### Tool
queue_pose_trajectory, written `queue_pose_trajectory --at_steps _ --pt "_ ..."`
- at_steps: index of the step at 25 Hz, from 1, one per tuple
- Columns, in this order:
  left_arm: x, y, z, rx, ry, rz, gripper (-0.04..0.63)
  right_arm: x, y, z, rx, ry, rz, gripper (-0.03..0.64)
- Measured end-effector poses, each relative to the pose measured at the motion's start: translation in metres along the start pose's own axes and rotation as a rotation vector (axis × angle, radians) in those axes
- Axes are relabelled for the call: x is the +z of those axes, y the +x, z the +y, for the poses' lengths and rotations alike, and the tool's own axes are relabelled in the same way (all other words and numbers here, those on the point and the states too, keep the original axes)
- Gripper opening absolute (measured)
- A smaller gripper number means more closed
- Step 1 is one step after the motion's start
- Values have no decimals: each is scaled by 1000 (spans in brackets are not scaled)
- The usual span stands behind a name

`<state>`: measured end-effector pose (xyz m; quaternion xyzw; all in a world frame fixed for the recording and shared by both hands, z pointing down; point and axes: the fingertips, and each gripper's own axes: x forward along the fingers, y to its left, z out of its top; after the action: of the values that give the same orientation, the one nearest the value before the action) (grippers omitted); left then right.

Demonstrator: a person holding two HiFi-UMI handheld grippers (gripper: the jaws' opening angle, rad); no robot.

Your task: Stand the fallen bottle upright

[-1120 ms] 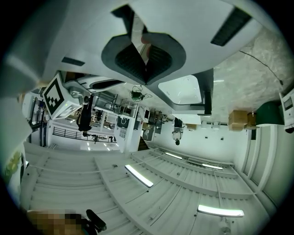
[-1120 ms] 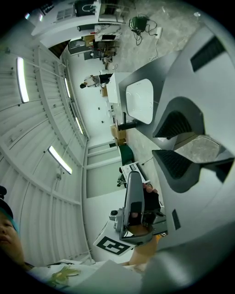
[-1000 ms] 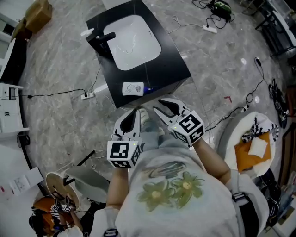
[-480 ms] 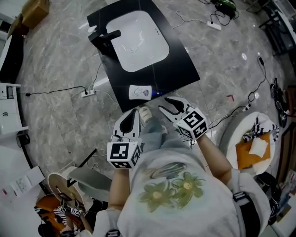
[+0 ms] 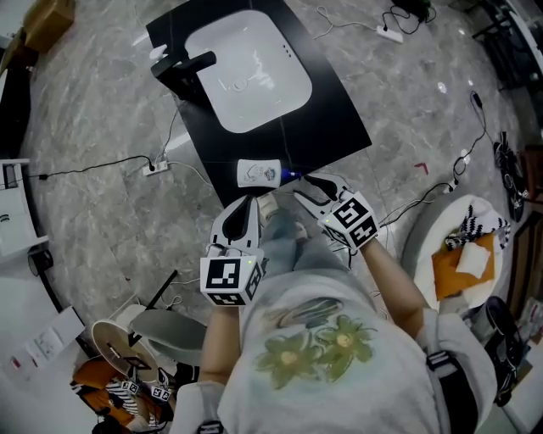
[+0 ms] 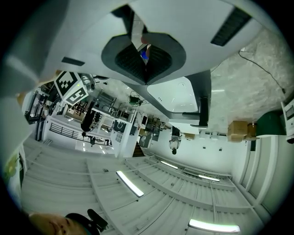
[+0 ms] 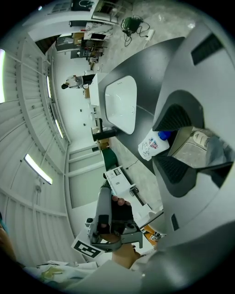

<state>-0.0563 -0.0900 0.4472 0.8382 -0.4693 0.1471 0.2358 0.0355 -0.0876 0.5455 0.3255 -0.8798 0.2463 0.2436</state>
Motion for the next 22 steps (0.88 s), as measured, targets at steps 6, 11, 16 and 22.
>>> queue_pose_trajectory --at_steps 6,11,16,22 --pt "2 13 12 -3 -5 19 18 -8 13 -16 -14 10 42 164" --pt "4 21 23 9 -13 28 18 -12 25 -27 -3 -1 58 173" --pt "3 26 29 16 -18 35 18 -23 37 -33 9 -37 97 179" --pt "-5 30 35 25 -30 48 18 -37 52 -40 9 -56 130 179"
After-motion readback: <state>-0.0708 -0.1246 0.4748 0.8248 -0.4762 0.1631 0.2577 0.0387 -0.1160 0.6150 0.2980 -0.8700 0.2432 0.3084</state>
